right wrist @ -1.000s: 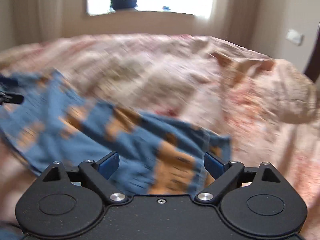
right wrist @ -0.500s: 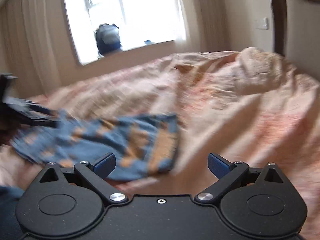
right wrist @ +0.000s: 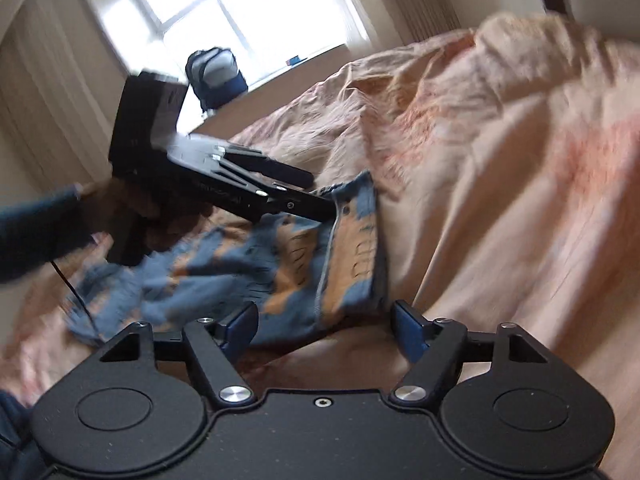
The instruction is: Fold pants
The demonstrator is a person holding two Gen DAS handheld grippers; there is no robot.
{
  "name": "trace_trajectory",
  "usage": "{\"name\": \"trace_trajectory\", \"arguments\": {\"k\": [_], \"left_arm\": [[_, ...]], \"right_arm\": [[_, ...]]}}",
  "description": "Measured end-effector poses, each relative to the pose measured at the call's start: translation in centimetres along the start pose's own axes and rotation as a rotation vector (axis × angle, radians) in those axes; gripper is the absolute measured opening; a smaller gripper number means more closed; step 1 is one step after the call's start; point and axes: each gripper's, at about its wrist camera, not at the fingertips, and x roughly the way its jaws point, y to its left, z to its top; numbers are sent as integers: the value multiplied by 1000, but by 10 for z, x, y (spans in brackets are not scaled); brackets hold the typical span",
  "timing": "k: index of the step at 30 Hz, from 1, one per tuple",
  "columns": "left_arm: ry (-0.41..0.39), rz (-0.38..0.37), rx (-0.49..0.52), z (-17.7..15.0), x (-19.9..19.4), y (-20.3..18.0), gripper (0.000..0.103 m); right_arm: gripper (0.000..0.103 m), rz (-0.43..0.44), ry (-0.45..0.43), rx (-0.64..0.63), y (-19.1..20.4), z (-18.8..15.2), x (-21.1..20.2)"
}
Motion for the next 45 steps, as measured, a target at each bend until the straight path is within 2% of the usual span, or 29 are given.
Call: {"name": "trace_trajectory", "arguments": {"k": [2, 4, 5, 7, 8, 9, 11, 13, 14, 16, 18, 21, 25, 28, 32, 35, 42, 45], "left_arm": [[8, 6, -8, -1, 1, 2, 85], [8, 11, -19, 1, 1, 2, 84], [8, 15, -20, 1, -2, 2, 83], [11, 28, -16, 3, -4, 0, 81], [14, 41, -15, 6, -5, 0, 81], [16, 56, -21, 8, -9, -1, 81], [26, 82, -60, 16, -16, 0, 85], [36, 64, -124, 24, -26, 4, 85], [38, 55, -164, 28, -32, 5, 85], [37, 12, -240, 37, -42, 7, 86], [66, -12, -320, 46, -47, 6, 89], [158, -40, -419, 55, -44, 0, 89], [267, -72, -469, 59, -25, -14, 88], [335, -28, -460, 63, -9, -25, 80], [402, 48, -391, 72, 6, -38, 71], [435, 70, -352, 79, 12, -45, 62], [484, 80, -309, 87, 15, -58, 59], [498, 104, -294, 87, 16, -56, 49]], "right_arm": [[67, 14, -13, 63, -5, -1, 3], [35, -10, -22, 130, -10, -1, 6], [27, -14, -30, 179, -15, 0, 7], [19, 15, -60, 297, -27, 0, 5], [18, 10, -83, 314, -26, 0, 1], [16, -18, -104, 255, -16, 0, -2], [16, -145, -129, -20, 22, -2, -3], [15, -282, -136, -344, 66, -12, 5], [15, -312, -137, -452, 81, -18, 8], [15, -323, -129, -546, 96, -23, 14], [15, -348, -122, -587, 101, -25, 19], [15, -386, -113, -643, 104, -26, 22], [16, -412, -98, -695, 110, -31, 23], [16, -417, -84, -721, 114, -32, 28], [16, -436, -63, -779, 120, -35, 33], [16, -432, -60, -781, 121, -34, 33], [16, -428, -50, -799, 123, -36, 34], [16, -424, -49, -803, 124, -36, 33]]}}
